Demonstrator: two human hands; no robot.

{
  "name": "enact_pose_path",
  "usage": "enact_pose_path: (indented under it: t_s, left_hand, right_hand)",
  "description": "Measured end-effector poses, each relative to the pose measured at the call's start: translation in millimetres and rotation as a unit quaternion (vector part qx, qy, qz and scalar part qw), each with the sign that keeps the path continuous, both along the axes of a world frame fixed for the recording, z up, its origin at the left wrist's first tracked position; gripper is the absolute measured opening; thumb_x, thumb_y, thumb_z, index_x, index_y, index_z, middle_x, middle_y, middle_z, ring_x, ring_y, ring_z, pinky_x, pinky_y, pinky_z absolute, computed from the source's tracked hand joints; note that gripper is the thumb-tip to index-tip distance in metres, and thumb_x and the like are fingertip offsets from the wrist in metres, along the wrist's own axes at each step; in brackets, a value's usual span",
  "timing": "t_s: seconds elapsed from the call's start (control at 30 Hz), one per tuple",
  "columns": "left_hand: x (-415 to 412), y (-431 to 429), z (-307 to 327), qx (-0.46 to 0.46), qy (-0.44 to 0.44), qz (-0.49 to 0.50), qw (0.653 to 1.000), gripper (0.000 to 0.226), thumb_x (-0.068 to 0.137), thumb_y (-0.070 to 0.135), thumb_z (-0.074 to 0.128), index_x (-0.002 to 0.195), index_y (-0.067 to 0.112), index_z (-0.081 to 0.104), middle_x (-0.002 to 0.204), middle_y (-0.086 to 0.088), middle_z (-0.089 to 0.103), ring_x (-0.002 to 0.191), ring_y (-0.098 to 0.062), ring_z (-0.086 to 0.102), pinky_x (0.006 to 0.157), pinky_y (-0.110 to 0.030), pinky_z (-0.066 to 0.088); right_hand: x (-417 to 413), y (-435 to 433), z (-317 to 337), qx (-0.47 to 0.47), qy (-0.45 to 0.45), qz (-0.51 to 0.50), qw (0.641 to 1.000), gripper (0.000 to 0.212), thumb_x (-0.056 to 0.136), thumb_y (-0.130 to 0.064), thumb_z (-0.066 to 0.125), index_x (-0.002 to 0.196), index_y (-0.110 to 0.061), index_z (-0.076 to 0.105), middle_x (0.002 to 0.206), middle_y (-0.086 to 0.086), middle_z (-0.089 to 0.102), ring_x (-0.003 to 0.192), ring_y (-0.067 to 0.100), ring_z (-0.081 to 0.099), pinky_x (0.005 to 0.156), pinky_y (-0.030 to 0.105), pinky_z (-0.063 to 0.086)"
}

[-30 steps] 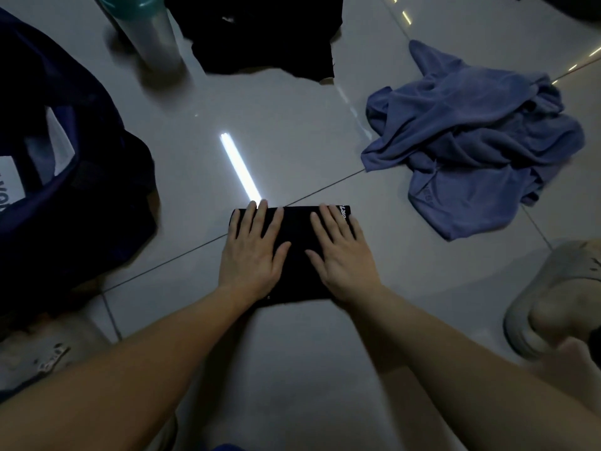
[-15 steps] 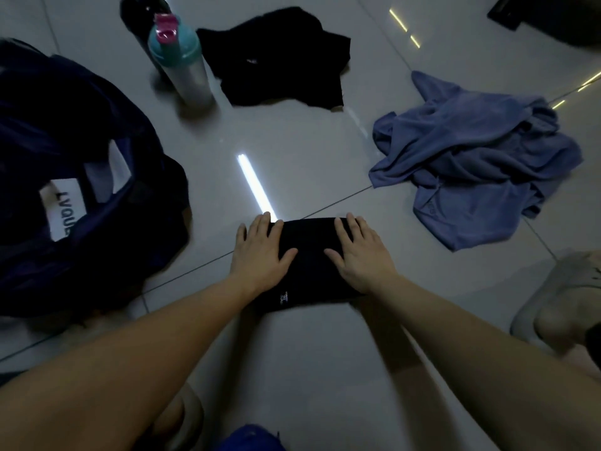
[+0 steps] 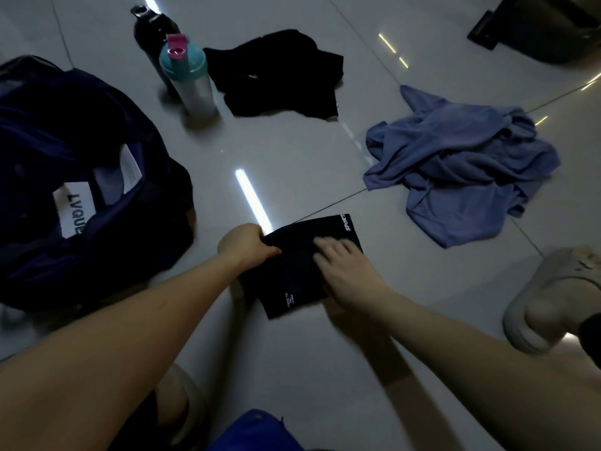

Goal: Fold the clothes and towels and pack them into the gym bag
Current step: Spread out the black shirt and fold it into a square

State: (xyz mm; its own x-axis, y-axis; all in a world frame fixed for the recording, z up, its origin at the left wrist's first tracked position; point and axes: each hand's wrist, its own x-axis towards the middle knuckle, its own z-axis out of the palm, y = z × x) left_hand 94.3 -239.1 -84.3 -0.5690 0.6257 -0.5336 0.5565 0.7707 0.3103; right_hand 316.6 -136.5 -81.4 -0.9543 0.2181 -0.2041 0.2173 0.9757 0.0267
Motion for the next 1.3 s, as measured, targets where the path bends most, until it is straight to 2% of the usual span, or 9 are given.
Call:
enact_pose_path:
  t_s: [0.17, 0.33, 0.5, 0.7, 0.87, 0.97, 1.03, 1.17, 1.3]
  left_hand:
    - [6, -6, 4, -0.068, -0.116, 0.142, 0.981, 0.057, 0.066, 0.047, 0.090, 0.093, 0.007, 0.060, 0.091, -0.008, 0.067, 0.086, -0.028, 0.068, 0.070, -0.034, 0.055]
    - [20, -24, 14, -0.137, -0.371, 0.306, 0.866, 0.022, 0.089, 0.020, 0.073, 0.099, 0.006, 0.061, 0.088, -0.015, 0.066, 0.080, -0.030, 0.063, 0.076, -0.039, 0.055]
    - [18, -30, 14, -0.092, -0.419, 0.401, 0.809, 0.016, 0.086, 0.020, 0.070, 0.092, 0.012, 0.058, 0.073, -0.008, 0.063, 0.061, -0.018, 0.058, 0.045, -0.022, 0.052]
    - [28, -22, 29, -0.078, -0.457, 0.437, 0.771, 0.012, 0.087, 0.017, 0.062, 0.086, 0.006, 0.057, 0.055, -0.011, 0.061, 0.056, -0.020, 0.061, 0.053, -0.026, 0.057]
    - [27, -16, 38, -0.075, -0.440, 0.398, 0.801, 0.008, 0.088, 0.016, 0.057, 0.087, 0.008, 0.058, 0.055, -0.009, 0.063, 0.046, -0.018, 0.063, 0.051, -0.027, 0.058]
    - [22, -17, 45, -0.032, -0.340, 0.305, 0.889, 0.010, 0.089, 0.017, 0.060, 0.096, 0.010, 0.058, 0.070, -0.011, 0.068, 0.053, -0.020, 0.062, 0.049, -0.025, 0.053]
    - [13, -22, 41, 0.085, -0.260, 0.188, 0.943, 0.031, 0.090, 0.025, 0.071, 0.117, 0.019, 0.056, 0.090, -0.015, 0.072, 0.065, -0.022, 0.065, 0.051, -0.026, 0.050]
    - [10, -25, 40, 0.139, -0.341, -0.005, 0.930, 0.075, 0.062, 0.039, 0.094, 0.128, 0.032, 0.057, 0.097, 0.000, 0.071, 0.080, -0.013, 0.063, 0.064, -0.026, 0.051]
    - [16, -9, 24, 0.156, -0.259, -0.115, 0.946, 0.056, 0.058, 0.017, 0.093, 0.108, 0.018, 0.068, 0.095, 0.000, 0.071, 0.088, -0.012, 0.066, 0.080, -0.032, 0.056]
  right_hand:
    - [37, -37, -5, -0.040, -0.057, 0.057, 0.996, 0.074, 0.085, -0.045, 0.056, 0.147, -0.007, 0.044, 0.152, 0.019, 0.044, 0.138, 0.036, 0.043, 0.115, 0.053, 0.034]
    - [50, -42, -18, -0.053, -0.085, 0.038, 0.994, 0.093, 0.081, -0.049, 0.052, 0.159, -0.009, 0.019, 0.163, 0.018, 0.025, 0.151, 0.036, 0.024, 0.122, 0.057, 0.017]
    - [44, -43, -21, -0.072, -0.042, 0.017, 0.996, 0.103, 0.083, -0.060, 0.052, 0.160, -0.008, 0.009, 0.161, 0.019, 0.029, 0.149, 0.035, 0.027, 0.123, 0.055, 0.016]
    - [32, -58, -27, -0.032, 0.011, -0.047, 0.998, 0.092, 0.084, -0.062, 0.055, 0.154, -0.008, 0.030, 0.146, 0.016, 0.050, 0.137, 0.034, 0.045, 0.119, 0.054, 0.026]
    - [24, -54, -27, -0.039, 0.029, -0.055, 0.997, 0.078, 0.074, -0.040, 0.067, 0.142, -0.013, 0.041, 0.126, 0.009, 0.060, 0.117, 0.031, 0.055, 0.103, 0.049, 0.037]
    - [23, -40, -22, -0.120, 0.047, -0.112, 0.985, 0.053, 0.066, -0.020, 0.066, 0.118, -0.024, 0.056, 0.112, 0.000, 0.066, 0.107, 0.025, 0.060, 0.095, 0.039, 0.044]
    - [26, -31, -17, -0.221, 0.067, -0.207, 0.951, 0.046, 0.071, -0.010, 0.055, 0.114, -0.028, 0.056, 0.107, 0.002, 0.066, 0.102, 0.030, 0.061, 0.089, 0.041, 0.049]
    - [37, -11, -16, -0.409, 0.121, -0.340, 0.838, 0.044, 0.072, -0.005, 0.047, 0.106, -0.028, 0.064, 0.105, 0.004, 0.071, 0.102, 0.029, 0.065, 0.083, 0.036, 0.051]
    - [41, -2, -10, -0.520, 0.181, -0.361, 0.753, 0.046, 0.068, 0.014, 0.039, 0.076, -0.028, 0.058, 0.073, -0.011, 0.060, 0.072, -0.003, 0.058, 0.064, 0.024, 0.044]
